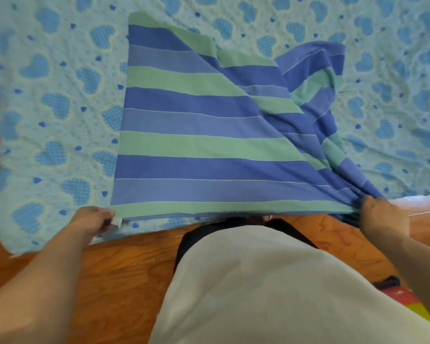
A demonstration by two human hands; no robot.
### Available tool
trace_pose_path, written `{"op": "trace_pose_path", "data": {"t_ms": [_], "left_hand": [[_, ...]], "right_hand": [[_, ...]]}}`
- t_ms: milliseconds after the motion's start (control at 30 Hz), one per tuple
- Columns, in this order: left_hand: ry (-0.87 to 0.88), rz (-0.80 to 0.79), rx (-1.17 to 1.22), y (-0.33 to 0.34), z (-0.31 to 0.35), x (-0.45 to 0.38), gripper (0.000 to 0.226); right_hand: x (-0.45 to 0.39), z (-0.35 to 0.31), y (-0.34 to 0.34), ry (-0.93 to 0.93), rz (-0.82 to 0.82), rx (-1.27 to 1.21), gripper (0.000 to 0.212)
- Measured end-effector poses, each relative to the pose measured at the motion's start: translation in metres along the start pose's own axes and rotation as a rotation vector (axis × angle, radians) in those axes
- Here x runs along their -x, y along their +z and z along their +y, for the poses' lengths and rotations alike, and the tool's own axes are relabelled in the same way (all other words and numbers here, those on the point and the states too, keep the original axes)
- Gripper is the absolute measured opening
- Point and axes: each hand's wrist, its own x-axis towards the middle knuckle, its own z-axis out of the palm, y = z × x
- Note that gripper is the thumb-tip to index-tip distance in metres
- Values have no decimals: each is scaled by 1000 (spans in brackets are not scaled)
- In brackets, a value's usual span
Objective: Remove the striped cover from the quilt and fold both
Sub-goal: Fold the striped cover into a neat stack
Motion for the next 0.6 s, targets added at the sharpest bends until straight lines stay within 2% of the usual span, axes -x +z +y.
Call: {"op": "trace_pose_path", "data": {"t_ms": [100,233,300,367,500,600], "left_hand": [[-16,-8,92,-13,13,1,24],[-131,26,472,-17,24,-7,27],[-133,30,579,-17,23,-9,24],[-51,-23,463,-12,20,-6,19],[173,-6,-144,3,-4,-11,12],[142,19,-226,10,-11,-13,9]], "right_hand": [[-5,0,3,-13,26,-27,19],[5,-8,6,-86,31,82,25],[13,-11,11,-145,12,159,27],[19,-9,18,-181,7,193,27],[21,-3,21,-176,24,190,28],[18,-5,21,-161,27,157,27]]}}
